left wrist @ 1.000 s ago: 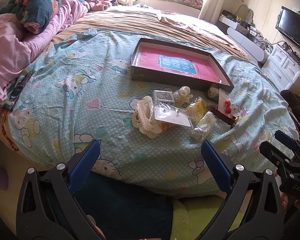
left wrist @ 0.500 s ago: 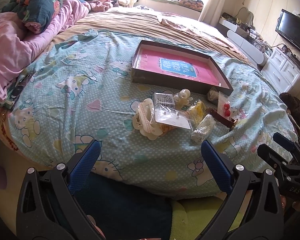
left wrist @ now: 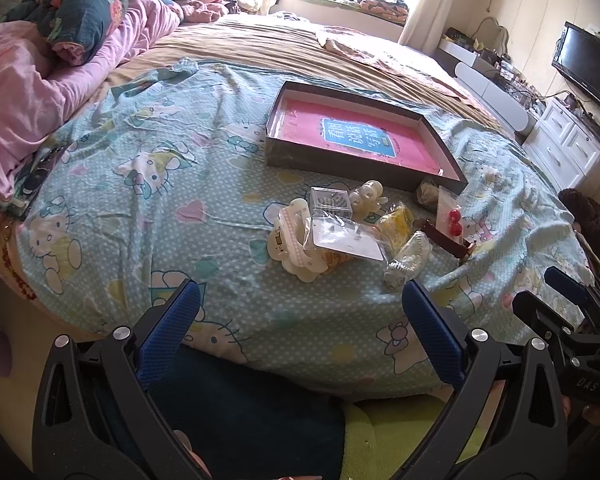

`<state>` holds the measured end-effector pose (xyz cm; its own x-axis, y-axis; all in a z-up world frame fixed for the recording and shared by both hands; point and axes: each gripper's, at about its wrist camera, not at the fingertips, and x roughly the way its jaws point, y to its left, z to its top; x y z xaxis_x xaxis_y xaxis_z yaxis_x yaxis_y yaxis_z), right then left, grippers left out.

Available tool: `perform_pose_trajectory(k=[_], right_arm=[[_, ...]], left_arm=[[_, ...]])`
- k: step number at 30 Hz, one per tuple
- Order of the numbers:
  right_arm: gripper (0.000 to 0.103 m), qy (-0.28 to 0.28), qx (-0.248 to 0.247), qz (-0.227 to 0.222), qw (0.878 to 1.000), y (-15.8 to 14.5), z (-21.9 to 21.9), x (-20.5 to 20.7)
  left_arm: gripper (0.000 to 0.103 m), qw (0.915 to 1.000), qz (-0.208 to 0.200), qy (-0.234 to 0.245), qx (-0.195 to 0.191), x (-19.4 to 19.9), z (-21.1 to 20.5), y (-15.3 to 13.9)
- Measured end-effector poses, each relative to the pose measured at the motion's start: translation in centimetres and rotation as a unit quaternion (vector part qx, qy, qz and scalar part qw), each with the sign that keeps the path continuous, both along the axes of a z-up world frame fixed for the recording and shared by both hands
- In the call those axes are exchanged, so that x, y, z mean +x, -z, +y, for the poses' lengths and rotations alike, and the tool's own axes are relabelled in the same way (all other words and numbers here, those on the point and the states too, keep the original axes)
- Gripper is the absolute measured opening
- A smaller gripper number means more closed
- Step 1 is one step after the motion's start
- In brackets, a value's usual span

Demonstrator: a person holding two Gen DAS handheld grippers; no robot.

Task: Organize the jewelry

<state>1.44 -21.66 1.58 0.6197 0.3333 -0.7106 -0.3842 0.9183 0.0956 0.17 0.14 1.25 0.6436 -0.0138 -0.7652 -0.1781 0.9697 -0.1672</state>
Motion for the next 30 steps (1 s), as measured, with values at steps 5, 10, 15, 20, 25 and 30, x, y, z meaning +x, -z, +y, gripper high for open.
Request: perform_pose_trajectory(k=[5, 10, 15, 20, 25, 30], right_arm=[[0.099, -0.003, -0.001, 0.000, 1.000, 0.0, 0.3, 0.1], [0.099, -0.010, -0.001, 0.000, 1.000, 0.0, 0.7, 0.2], [0.099, -0.015, 0.003, -0.001, 1.000, -0.1, 0.9, 0.5], [0.099, -0.023, 0.005, 0.005, 1.000, 0.2, 1.2, 1.2], [0.099, -0.030, 0.010, 0.022, 0.999, 0.8, 1.8, 2.2], [0.099, -0.040, 0.017, 0.047, 0.998, 1.9, 2.5, 3.3]], left_arm=[[0.094, 1.0000, 0.000, 0.000, 0.000, 0.0, 0.0, 0.0], [0.094, 1.0000, 0.002, -0.003, 0.001, 0.0, 0.2, 0.3], [0.094, 1.0000, 0.006, -0.006, 0.003, 0.1, 0.6, 0.5], [0.094, 0.9999, 0.013, -0.008, 0.003, 0.5, 0.9, 0.7], [0.094, 0.9995, 0.025, -0.018, 0.001, 0.9, 1.7, 1.4], [0.094, 0.9980, 0.052, -0.035, 0.009, 1.7, 2.7, 2.8]])
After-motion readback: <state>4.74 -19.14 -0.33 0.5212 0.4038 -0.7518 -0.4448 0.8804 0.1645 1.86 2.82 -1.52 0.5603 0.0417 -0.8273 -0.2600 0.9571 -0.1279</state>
